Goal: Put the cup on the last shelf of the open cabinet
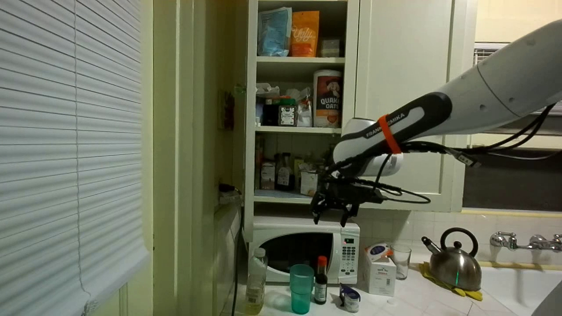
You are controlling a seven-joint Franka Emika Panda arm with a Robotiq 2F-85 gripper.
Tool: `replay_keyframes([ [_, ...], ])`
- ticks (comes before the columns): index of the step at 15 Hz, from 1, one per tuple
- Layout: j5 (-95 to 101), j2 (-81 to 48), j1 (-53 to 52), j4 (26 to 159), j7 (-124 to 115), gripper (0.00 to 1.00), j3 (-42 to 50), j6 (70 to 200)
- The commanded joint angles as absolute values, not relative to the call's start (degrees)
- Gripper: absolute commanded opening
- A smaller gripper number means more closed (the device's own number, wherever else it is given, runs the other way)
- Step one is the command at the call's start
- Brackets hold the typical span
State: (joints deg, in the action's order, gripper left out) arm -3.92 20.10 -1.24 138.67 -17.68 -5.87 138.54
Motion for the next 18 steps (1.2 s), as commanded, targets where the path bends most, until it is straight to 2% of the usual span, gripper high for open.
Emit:
replay_keyframes([
  [1, -3.85, 19.09, -0.10, 140.33, -19.18, 1.00, -5.59, 140.42],
  [8, -3.70, 16.26, 0.97, 142.46, -22.41, 1.00, -5.87, 143.49],
  [15, -31.50, 6.51, -5.47, 141.59, -13.72, 1.00, -0.85, 155.26],
  [18, -35.18, 1.66, -4.95, 141.33, -12.59, 1.00, -1.45, 158.36],
])
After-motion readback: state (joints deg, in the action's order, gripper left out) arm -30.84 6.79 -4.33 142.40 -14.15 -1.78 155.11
